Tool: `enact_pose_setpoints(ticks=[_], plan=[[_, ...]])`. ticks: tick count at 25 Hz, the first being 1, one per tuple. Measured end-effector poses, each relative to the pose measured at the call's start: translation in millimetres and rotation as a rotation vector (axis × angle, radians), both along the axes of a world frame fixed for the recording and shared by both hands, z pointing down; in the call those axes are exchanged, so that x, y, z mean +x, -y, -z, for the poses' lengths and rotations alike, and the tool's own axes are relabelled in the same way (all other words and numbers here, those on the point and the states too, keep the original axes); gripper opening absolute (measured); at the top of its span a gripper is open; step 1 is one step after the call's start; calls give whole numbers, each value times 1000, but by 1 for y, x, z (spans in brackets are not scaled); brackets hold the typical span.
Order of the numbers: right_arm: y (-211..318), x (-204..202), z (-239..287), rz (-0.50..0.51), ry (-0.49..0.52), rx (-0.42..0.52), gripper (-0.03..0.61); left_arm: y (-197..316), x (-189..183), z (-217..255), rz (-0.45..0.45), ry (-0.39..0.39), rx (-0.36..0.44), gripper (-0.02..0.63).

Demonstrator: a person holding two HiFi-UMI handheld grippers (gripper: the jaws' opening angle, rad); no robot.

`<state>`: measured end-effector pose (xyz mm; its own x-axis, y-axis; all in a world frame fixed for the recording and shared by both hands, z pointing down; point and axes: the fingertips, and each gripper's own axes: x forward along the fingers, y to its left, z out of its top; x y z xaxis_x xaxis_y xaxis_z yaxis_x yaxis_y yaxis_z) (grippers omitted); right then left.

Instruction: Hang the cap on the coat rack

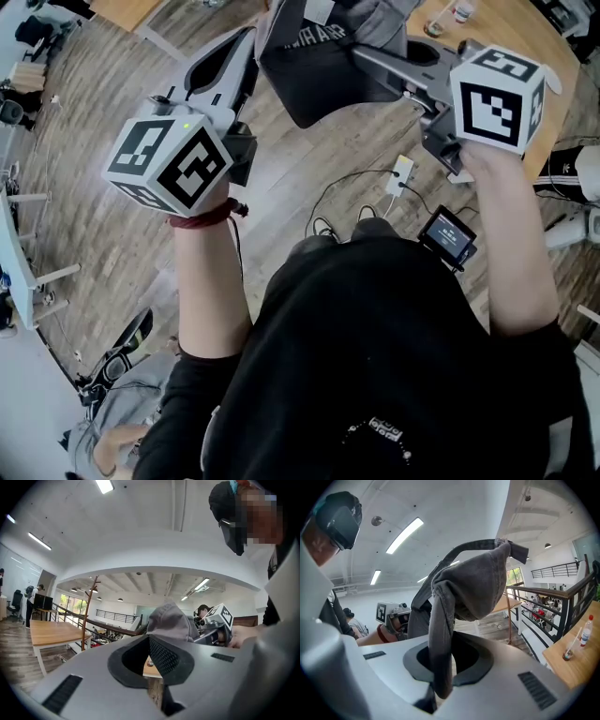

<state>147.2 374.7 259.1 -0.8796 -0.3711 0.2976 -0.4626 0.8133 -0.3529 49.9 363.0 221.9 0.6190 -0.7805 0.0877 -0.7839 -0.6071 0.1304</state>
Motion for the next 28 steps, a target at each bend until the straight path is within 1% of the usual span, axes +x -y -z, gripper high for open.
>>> enact_pose_setpoints(ticks=[6,10,13,19,25,28], plan=[[1,7,5,39,1,-12,40,-2,13,4,20,-12,-2,5],[20,34,-5,83,23,-34,40,15,44,-1,44,-17,-6,5],[34,47,-10,113,29,-42,40,26,56,-4,71,-16,-7,5],[45,42,-14,170,11,-41,40,33,51,-9,113,-6,-17,5],[69,31,-24,215,18,-43,40,54,42,-20,146,3,-23,5],[82,25,-31,219,23,-48,40,68,35,-24,149,4,-17,5]])
